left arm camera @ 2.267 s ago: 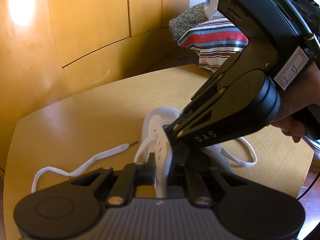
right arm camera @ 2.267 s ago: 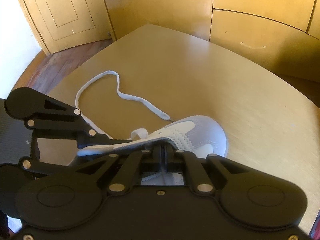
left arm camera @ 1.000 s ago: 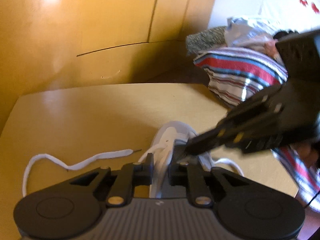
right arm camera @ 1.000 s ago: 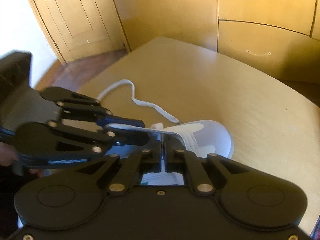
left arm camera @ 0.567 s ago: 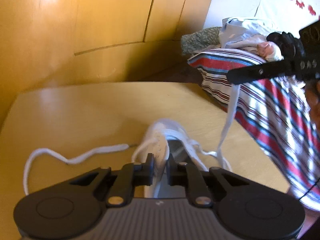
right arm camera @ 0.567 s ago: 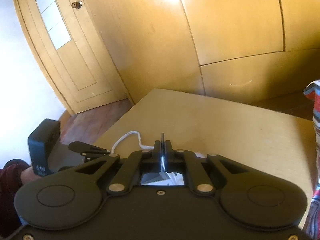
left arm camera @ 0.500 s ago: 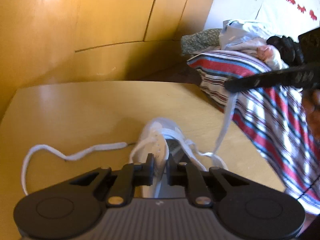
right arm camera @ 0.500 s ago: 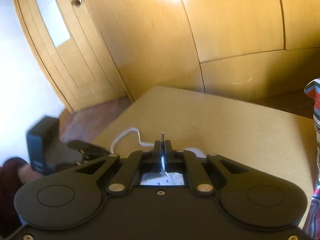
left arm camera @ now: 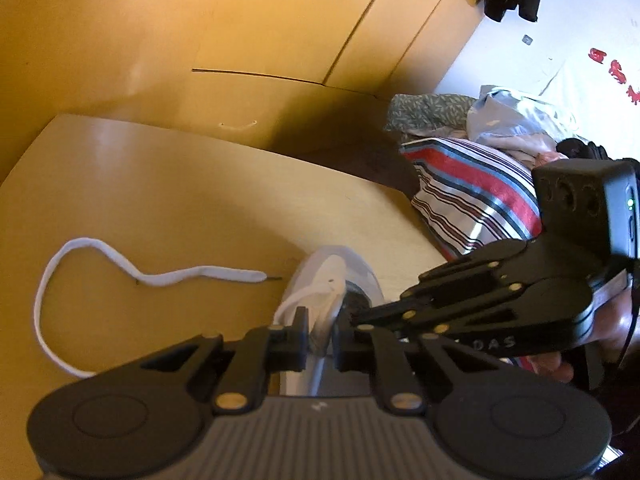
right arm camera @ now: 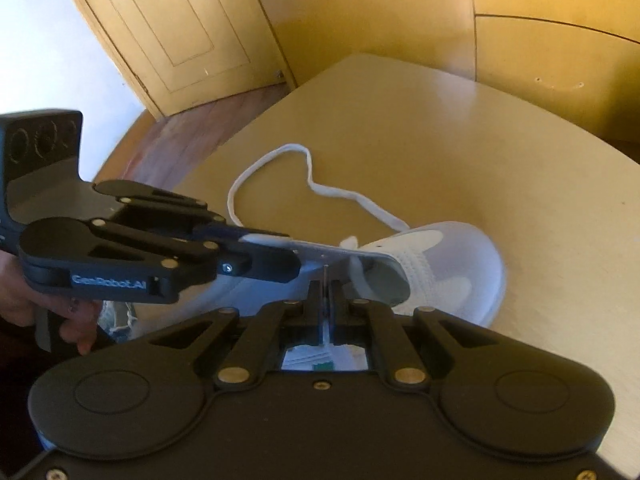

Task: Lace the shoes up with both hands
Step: 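Lower the right tool back onto the eyelets beside the left tool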

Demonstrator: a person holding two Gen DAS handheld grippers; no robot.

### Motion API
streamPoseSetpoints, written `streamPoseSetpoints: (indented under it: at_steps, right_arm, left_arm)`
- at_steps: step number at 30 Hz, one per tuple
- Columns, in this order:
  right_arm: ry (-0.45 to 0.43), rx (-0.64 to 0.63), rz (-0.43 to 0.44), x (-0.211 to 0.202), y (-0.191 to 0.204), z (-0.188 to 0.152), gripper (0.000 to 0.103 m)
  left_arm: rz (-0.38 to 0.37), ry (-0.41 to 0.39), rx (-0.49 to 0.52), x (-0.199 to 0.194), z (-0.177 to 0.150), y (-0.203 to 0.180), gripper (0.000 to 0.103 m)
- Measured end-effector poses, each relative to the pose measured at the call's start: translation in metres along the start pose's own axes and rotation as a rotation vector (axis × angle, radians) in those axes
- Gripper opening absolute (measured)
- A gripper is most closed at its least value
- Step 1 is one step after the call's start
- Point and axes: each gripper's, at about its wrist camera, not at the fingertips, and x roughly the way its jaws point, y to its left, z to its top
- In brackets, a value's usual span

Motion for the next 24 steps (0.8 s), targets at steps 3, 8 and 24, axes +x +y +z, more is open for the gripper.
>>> streamPoseSetpoints:
  at_steps: [3,8,24]
  right_arm:
    - [0.003,-0.002,-0.003,-0.002,0.0,-0.001,0.003]
    - [0.008,-0.005,-0.009,-0.006,-0.001,-0.003,0.003]
    - [0.012,-0.048,-0.036,-0.012,0.008,0.003,0.003]
  left_arm:
    - [0.013,-0.002,0.029,0.0,-0.001,-0.004,0.012]
    - [0.022,0.001,0.069,0.0,0.0,-0.01,0.012]
    - [0.012,0.023,0.13,0.001,0.0,-0.015,0.012]
